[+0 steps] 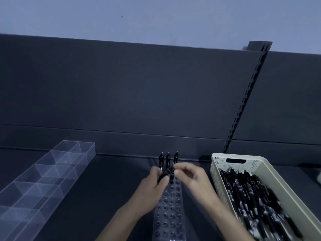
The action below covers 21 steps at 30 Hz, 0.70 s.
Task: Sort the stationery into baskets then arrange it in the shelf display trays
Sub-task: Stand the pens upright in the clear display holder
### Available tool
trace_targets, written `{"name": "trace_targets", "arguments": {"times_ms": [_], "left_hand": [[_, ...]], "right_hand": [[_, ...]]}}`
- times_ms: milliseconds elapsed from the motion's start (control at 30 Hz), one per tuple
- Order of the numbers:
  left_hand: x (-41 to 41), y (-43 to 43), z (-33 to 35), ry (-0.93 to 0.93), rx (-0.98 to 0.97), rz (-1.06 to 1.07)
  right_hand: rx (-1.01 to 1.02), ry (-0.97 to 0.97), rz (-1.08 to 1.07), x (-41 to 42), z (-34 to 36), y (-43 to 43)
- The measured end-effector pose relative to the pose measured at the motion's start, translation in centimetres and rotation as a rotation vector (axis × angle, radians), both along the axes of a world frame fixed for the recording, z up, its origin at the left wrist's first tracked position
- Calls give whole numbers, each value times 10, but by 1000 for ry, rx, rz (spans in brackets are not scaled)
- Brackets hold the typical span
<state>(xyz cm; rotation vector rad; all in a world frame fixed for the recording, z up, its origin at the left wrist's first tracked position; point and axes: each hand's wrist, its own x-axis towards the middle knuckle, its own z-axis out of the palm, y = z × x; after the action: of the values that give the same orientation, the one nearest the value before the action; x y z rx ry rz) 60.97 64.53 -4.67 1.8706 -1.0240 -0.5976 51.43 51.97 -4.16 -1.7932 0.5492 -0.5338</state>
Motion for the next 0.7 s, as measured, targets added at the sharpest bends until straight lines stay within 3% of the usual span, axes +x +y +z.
{"name": "trace_targets", "arguments": {"times_ms": [167, 300, 467, 533, 633, 700], "left_hand": [[-13, -4, 7, 283, -19, -137], [-11, -1, -1, 263, -101, -73], [-15, -5, -9, 281, -174, 27], [-13, -5, -12, 180, -130, 52], [0, 2, -27, -264, 93, 62], [2, 5, -33, -438, 239, -35]], "right_hand": [[68, -76, 80, -3, 2, 4], [200, -211, -70, -7, 5, -1], [159, -34, 43, -7, 0, 3], [110, -13, -12, -6, 4, -1], [-107, 20, -232, -1, 7, -23], [-230, 84, -326, 3, 7, -35]]}}
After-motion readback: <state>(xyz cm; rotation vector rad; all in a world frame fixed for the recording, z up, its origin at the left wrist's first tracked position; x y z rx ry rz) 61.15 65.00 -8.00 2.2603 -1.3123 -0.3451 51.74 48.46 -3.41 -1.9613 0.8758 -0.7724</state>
